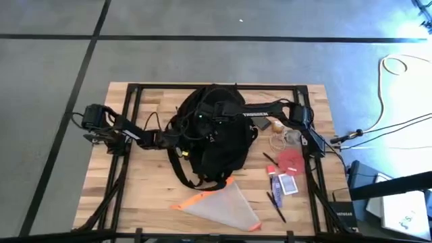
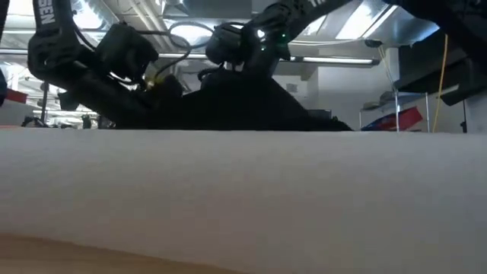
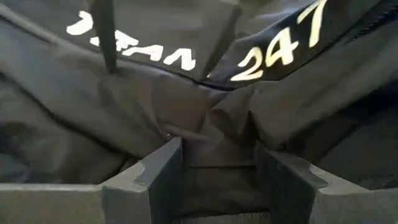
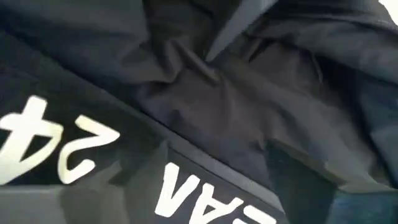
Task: Unpack backpack
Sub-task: Move the black bag to the center of the table
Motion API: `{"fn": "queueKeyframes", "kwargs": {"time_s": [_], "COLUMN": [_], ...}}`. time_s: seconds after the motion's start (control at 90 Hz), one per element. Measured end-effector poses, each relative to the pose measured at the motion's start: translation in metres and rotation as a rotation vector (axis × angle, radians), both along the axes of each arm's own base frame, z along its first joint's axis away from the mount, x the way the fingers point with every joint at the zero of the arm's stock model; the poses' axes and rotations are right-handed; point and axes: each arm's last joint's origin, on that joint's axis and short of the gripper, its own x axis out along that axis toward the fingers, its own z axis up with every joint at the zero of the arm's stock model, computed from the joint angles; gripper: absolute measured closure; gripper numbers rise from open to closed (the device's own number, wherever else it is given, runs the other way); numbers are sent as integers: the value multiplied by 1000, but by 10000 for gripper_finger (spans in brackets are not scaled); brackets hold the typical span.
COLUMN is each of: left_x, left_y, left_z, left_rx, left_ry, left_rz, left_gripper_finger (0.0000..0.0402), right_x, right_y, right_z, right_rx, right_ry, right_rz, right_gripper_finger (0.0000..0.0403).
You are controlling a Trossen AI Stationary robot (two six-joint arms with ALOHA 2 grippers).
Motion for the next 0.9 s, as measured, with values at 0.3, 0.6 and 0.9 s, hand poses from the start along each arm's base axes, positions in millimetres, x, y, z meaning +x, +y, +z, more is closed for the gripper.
{"fn": "queueKeyframes", "kwargs": {"time_s": [0.3,0.6,0.9], "left_x": [7,8,9], "left_y": [-1,-7,-9], "left_z": [-19,-17,-17], "left_rx": [-25,-1,-2], "left_ry": [-25,-50,-50], "left_rz": [12,-27,-35], "left_gripper_finger": [217,217,217], "right_x": [-3,-11,-9], "right_y": [4,-1,5], "right_z": [-9,-11,-9], "right_rx": [-37,7,-33], "right_ry": [78,147,138], "right_rz": [55,25,-29], "right_gripper_finger": [179,305,400]}}
